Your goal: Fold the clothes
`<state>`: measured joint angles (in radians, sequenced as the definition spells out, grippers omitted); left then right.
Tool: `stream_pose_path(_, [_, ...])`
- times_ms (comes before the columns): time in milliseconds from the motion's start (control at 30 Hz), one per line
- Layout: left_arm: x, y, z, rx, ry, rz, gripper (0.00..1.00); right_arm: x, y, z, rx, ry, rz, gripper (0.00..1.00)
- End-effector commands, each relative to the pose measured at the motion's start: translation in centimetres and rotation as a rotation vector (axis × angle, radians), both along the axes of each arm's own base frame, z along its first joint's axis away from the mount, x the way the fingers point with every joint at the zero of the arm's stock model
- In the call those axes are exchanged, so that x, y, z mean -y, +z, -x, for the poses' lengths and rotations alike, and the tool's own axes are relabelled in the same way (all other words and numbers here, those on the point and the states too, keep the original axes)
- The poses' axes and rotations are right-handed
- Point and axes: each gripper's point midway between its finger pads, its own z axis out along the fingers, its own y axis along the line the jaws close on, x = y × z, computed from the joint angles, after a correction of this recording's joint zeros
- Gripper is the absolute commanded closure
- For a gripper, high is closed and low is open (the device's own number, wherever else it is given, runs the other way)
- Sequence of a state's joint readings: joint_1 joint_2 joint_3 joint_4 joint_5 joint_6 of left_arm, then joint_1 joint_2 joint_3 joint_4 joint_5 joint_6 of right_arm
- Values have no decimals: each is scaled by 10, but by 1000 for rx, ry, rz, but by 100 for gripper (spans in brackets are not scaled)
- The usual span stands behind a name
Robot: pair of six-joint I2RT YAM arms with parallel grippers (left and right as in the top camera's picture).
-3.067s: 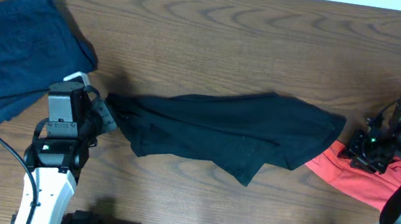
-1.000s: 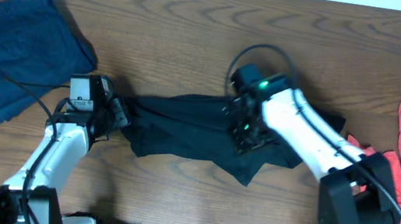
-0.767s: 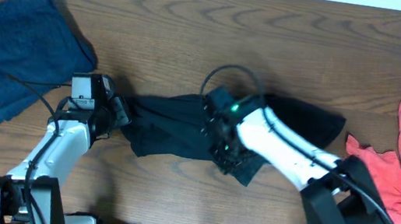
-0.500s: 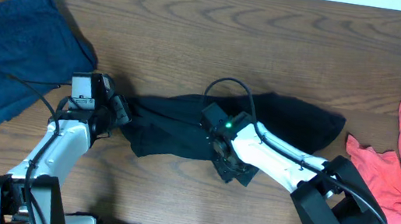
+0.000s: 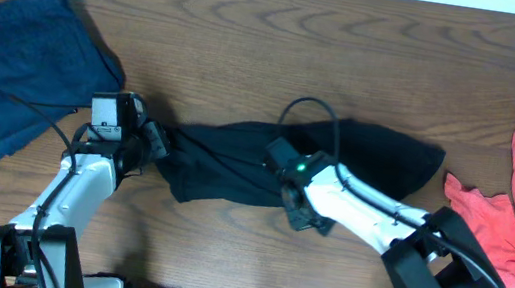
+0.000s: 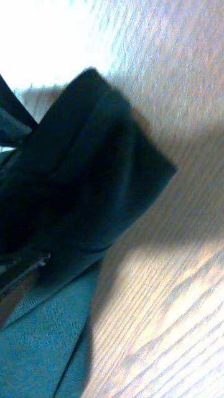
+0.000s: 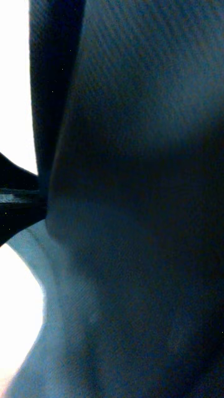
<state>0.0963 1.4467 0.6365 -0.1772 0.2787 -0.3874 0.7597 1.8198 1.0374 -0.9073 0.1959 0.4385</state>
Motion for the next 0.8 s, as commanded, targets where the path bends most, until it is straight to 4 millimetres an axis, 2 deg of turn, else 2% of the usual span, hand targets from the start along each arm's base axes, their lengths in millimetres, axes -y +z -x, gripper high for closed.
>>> stream_pose_path(0, [17, 6, -2, 15, -56, 91, 48, 31, 34, -38, 164, -187, 56, 99])
stream_pose_path(167, [45, 16, 3, 23, -138, 244, 47, 71, 99, -76, 315, -332, -25, 99])
stream_pose_path(300, [62, 25, 6, 34, -195, 347, 47, 92, 126, -84, 367, -368, -102, 99])
stream_pose_path(333, [66, 27, 7, 36, -205, 365, 42, 98, 131, -84, 372, -368, -107, 99])
stream_pose_path(500, [70, 31, 8, 39, -222, 396, 38, 117, 136, -78, 360, -401, -85, 99])
stream_pose_path(600, [70, 31, 8, 39, -222, 396, 36, 119, 135, -78, 357, -405, -83, 99])
stream_pose_path(700, [70, 31, 8, 40, -222, 396, 26, 119, 135, -78, 357, -405, -83, 99])
stream_pose_path(767, [71, 31, 8, 40, -223, 395, 24, 118, 135, -78, 359, -405, -84, 99])
